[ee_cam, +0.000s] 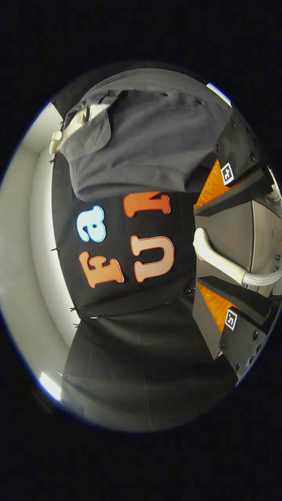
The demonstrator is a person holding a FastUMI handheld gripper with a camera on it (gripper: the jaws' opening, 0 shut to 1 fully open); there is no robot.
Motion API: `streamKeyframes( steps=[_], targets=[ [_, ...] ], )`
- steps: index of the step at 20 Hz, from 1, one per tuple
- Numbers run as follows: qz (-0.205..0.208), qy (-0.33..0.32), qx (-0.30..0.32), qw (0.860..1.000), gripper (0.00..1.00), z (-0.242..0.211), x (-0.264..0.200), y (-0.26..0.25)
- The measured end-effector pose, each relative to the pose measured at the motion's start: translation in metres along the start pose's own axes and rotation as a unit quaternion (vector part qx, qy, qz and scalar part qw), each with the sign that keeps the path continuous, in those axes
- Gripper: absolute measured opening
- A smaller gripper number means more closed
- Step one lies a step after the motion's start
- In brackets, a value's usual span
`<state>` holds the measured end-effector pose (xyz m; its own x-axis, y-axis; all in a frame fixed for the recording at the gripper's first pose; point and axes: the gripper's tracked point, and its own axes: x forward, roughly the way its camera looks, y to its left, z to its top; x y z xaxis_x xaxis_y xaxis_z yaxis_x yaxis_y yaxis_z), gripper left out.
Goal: Iron the clothes twice with a garment steamer, once on the left side and once on the right side.
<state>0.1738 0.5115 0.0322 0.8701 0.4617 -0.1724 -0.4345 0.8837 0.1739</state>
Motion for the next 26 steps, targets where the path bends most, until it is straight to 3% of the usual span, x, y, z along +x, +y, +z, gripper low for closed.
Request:
streamKeyframes(
  steps=[6,13,19,22,26],
  targets=[
    [-0.022,0.085,-0.011,0.996,0.99,-0.058,0.064,0.033],
    [-0.062,0.181,0.009,0.981,0.99,-0.123,0.112,0.023],
    [-0.083,0.210,0.004,0.974,1.00,-0.143,0.137,0.019],
    [-0.065,0.214,-0.015,0.975,0.97,-0.145,0.141,0.025],
    [-0.046,0.219,-0.013,0.975,0.75,-0.148,0.145,0.028]
  ],
)
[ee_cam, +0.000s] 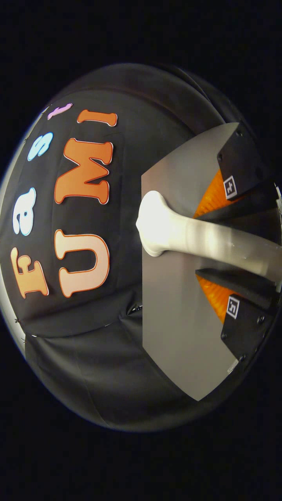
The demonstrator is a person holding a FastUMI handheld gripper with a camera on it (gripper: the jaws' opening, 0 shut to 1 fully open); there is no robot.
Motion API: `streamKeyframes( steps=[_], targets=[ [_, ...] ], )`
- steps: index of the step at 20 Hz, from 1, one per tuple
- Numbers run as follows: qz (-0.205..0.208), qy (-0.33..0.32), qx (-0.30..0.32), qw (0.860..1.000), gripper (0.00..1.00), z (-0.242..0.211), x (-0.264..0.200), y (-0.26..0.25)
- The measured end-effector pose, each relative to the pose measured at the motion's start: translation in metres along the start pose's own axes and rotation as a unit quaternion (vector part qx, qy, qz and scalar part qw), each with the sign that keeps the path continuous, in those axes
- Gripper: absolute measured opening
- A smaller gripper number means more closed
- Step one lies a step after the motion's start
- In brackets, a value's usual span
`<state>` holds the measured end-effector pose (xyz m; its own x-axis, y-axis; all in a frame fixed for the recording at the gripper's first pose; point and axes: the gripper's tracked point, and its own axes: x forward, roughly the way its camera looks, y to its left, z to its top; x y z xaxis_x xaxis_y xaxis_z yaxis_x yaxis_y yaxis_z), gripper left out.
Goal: Iron the clothes twice with a garment steamer, once on the left side and once on the right side.
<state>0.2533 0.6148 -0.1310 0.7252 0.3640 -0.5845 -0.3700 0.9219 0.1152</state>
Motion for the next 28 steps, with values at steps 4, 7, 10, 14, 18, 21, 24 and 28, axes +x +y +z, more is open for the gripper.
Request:
streamKeyframes(
  steps=[4,7,10,14,18,21,24,28],
  targets=[
    [0.034,0.003,0.021,0.999,0.54,0.001,-0.004,0.012],
    [0.074,-0.003,0.030,0.997,0.44,0.007,-0.010,0.025],
    [0.082,-0.030,-0.003,0.996,0.41,0.014,-0.018,0.030],
    [0.115,-0.062,-0.033,0.991,0.40,0.016,-0.052,0.036],
    [0.148,-0.121,-0.034,0.981,0.40,0.021,-0.116,0.026],
    [0.165,-0.175,-0.035,0.970,0.40,0.030,-0.170,0.008],
    [0.171,-0.229,-0.021,0.958,0.40,0.046,-0.217,-0.017],
    [0.161,-0.282,-0.021,0.945,0.40,0.061,-0.270,-0.067]
  ],
)
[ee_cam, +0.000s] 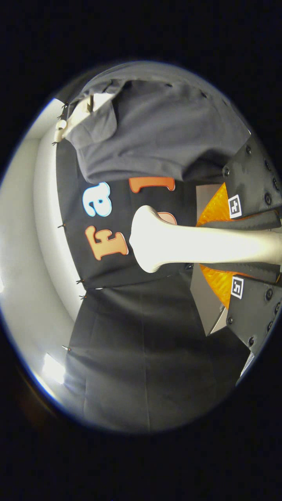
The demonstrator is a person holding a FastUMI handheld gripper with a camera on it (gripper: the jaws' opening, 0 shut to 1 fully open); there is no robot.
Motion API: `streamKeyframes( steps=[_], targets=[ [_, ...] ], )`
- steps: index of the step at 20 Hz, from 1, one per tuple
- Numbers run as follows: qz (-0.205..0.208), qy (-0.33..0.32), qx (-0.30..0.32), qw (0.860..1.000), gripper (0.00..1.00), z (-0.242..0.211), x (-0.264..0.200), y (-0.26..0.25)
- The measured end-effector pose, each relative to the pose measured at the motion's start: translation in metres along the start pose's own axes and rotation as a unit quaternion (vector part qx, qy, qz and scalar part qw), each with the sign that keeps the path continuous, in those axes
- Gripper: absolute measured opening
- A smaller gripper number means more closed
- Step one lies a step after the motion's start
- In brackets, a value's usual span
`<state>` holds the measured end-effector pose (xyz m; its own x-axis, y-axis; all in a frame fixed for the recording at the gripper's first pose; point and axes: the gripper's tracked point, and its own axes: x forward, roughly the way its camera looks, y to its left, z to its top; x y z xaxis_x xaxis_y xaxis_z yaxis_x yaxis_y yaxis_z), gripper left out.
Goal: Iron the clothes twice with a garment steamer, once on the left side and once on the right side.
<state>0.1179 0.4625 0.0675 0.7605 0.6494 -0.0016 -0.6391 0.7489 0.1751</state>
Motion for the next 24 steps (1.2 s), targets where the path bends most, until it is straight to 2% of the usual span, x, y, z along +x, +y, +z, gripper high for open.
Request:
streamKeyframes(
  steps=[5,12,16,19,24],
  targets=[
    [-0.045,-0.063,-0.001,0.997,0.40,0.044,-0.073,-0.069],
    [-0.106,-0.086,-0.041,0.990,0.40,0.048,-0.137,-0.149],
    [-0.124,-0.084,-0.053,0.987,0.40,0.034,-0.147,-0.182],
    [-0.132,-0.070,-0.038,0.988,0.40,0.013,-0.151,-0.196],
    [-0.118,-0.067,-0.032,0.990,0.40,-0.011,-0.134,-0.194]
  ],
)
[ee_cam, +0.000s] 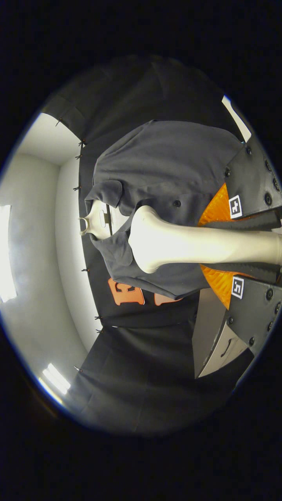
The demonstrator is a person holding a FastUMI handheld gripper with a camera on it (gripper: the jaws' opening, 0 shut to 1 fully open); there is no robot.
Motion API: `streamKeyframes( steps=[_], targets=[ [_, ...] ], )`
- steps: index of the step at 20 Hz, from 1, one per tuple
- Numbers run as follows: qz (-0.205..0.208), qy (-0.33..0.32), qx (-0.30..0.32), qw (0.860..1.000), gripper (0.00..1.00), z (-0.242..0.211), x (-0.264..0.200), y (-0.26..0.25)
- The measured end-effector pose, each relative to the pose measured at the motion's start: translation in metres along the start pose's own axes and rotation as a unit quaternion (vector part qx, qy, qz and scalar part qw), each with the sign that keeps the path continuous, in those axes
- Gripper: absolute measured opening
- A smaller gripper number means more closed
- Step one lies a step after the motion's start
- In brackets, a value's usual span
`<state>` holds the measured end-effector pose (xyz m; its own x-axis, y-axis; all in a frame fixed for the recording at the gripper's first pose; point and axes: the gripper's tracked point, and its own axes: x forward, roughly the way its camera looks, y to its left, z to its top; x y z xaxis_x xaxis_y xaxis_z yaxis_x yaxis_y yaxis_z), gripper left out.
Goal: Iron the clothes twice with a garment steamer, once on the left side and once on the right side.
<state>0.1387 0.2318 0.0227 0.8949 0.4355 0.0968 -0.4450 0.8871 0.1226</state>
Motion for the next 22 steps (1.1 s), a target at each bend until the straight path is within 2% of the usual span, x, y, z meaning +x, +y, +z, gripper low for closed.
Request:
streamKeyframes(
  steps=[13,22],
  targets=[
    [-0.008,0.019,-0.030,0.999,0.40,-0.026,0.055,0.000],
    [-0.025,0.051,-0.035,0.998,0.40,-0.077,0.036,-0.004]
  ],
)
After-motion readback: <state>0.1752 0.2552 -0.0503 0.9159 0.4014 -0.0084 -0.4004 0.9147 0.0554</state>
